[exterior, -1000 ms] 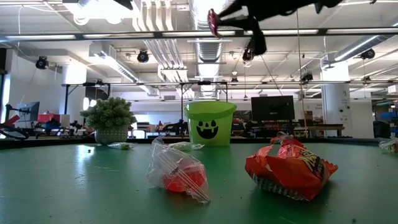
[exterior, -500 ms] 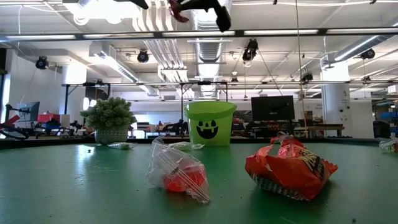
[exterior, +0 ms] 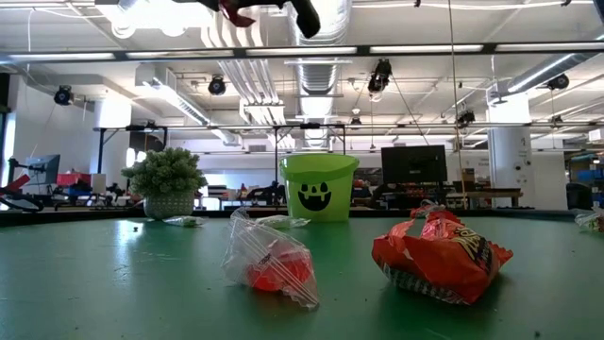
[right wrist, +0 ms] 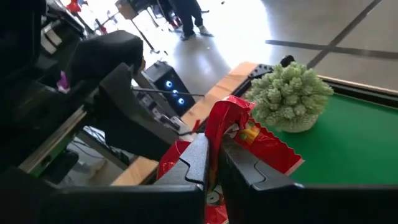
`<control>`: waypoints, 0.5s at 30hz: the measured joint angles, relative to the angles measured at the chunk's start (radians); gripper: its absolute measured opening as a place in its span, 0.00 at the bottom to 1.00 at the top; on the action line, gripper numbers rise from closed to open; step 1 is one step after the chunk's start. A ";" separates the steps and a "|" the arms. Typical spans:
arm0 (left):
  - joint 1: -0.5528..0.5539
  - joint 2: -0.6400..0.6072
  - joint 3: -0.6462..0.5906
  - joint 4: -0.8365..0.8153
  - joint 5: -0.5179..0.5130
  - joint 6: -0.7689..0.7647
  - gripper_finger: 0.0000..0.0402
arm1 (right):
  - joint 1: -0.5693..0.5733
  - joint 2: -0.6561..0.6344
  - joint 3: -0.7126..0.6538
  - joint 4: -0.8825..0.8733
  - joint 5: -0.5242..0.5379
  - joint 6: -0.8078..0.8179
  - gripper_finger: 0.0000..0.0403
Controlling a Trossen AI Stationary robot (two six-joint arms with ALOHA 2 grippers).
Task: Organize candy in baskets
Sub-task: Put the red candy into the black bucket
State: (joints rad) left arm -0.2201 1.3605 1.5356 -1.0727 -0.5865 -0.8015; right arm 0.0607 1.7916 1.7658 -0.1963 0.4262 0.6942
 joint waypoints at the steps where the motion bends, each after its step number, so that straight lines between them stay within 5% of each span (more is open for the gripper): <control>1: 0.000 0.000 0.000 0.005 -0.001 0.013 0.43 | 0.002 0.000 0.009 -0.018 0.001 -0.008 0.04; 7: 0.000 -0.005 0.001 0.009 -0.033 0.041 0.37 | 0.003 0.000 0.030 -0.026 0.004 -0.019 0.04; 15: 0.000 -0.005 0.002 0.000 -0.054 0.073 0.16 | 0.013 -0.002 0.029 -0.013 0.001 0.003 0.04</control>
State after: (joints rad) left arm -0.2199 1.3552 1.5372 -1.0723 -0.6410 -0.7283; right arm 0.0740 1.7901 1.7947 -0.2095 0.4274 0.6975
